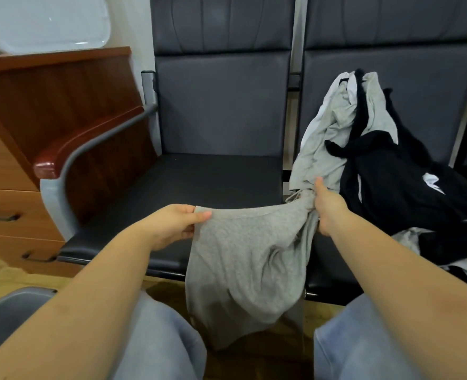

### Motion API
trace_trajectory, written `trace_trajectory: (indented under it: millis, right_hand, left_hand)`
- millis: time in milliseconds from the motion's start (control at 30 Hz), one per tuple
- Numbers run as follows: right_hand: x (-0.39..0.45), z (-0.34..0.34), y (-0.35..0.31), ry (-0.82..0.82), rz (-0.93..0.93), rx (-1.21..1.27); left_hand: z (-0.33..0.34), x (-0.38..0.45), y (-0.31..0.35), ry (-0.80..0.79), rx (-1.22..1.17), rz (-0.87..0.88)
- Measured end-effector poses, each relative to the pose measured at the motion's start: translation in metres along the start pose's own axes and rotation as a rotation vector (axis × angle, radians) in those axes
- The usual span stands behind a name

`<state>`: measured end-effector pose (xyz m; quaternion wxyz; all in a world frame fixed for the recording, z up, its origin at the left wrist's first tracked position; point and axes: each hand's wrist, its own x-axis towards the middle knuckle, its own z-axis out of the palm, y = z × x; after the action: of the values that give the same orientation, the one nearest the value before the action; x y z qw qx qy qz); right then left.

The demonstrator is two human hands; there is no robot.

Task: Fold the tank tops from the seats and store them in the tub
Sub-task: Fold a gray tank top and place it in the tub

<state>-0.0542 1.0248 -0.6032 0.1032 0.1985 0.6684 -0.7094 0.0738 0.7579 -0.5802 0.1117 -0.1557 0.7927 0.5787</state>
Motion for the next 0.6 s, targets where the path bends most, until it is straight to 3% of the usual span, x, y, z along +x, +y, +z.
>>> trace_trajectory:
  millis: [133, 300, 433, 600]
  right_hand:
    - [-0.011, 0.010, -0.007, -0.005, -0.215, -0.177]
    - [-0.058, 0.014, -0.017, -0.548, -0.608, -0.517]
    - [-0.075, 0.019, -0.005, -0.799, -0.639, -0.988]
    - [-0.075, 0.022, 0.006, -0.790, -0.639, -1.176]
  left_hand:
    - [0.002, 0.002, 0.002, 0.067, -0.232, -0.063]
    - [-0.005, 0.013, -0.002, 0.326, -0.476, -0.156]
    - [-0.014, 0.022, -0.010, 0.366, -0.581, -0.224]
    - [-0.014, 0.024, -0.012, 0.404, -0.592, -0.237]
